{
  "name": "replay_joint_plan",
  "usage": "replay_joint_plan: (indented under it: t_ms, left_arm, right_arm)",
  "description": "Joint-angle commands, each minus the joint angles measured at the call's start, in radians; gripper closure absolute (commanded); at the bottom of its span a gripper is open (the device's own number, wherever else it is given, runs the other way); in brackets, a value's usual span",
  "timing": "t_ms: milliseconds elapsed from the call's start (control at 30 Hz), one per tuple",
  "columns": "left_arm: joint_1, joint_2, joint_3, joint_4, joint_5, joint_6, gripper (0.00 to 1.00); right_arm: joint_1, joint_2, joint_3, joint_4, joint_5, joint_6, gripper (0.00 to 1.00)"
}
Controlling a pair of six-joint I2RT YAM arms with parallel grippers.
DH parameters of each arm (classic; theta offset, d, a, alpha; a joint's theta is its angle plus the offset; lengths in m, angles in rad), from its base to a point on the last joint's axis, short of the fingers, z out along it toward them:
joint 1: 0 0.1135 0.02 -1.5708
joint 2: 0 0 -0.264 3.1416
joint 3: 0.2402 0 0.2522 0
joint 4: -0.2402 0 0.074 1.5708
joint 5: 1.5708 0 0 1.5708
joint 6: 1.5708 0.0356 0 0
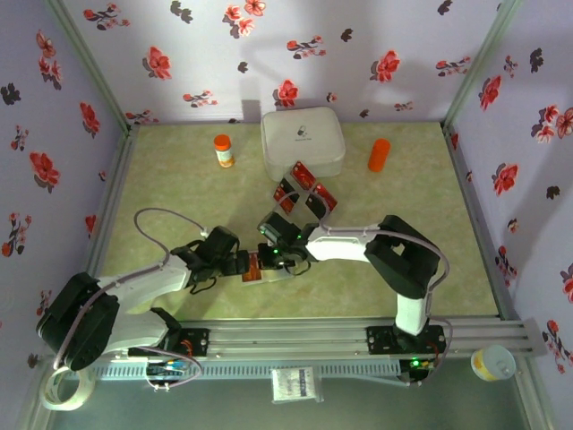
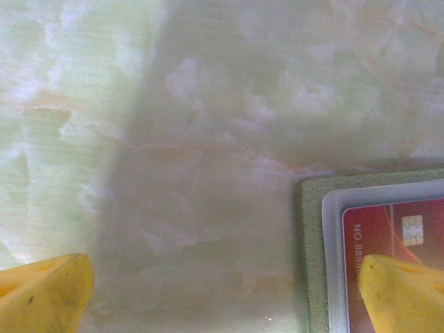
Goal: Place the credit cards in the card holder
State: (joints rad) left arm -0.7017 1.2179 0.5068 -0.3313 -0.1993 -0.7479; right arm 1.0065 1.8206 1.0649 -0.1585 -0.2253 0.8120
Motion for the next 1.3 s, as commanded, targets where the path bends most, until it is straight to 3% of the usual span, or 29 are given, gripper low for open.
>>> replay_joint_plan:
  t_ms: [0, 267, 500, 867, 1267]
  left_arm:
    - [0.008, -0.009, 0.057, -0.059, -0.009, 0.032, 0.01]
    - [0.005, -0.060, 0.107, -0.085, 0.034, 0.007, 0.02]
    - [-0.056, -0.085, 0.147, -0.094, 0.034, -0.042, 0.02]
    - [-0.184, 0.025, 0.156, -0.004, 0.018, -0.117, 0.02]
    - [-0.217, 0.118, 0.093, 0.085, 0.015, -0.120, 0.02]
  right_arm:
    - [-0.014, -0.089, -0.003, -0.028, 0.036, -0.015, 0.93]
    - [-0.096, -0.152, -0.051, -0.084, 0.061, -0.084, 0.92]
    - [-0.163, -0.145, -0.064, -0.100, 0.037, -0.146, 0.93]
    - [-0.173, -0.062, -0.016, -0.111, -0.012, -0.180, 0.95]
    - [-0.172, -0.011, -0.016, -0.090, -0.041, -0.168, 0.96]
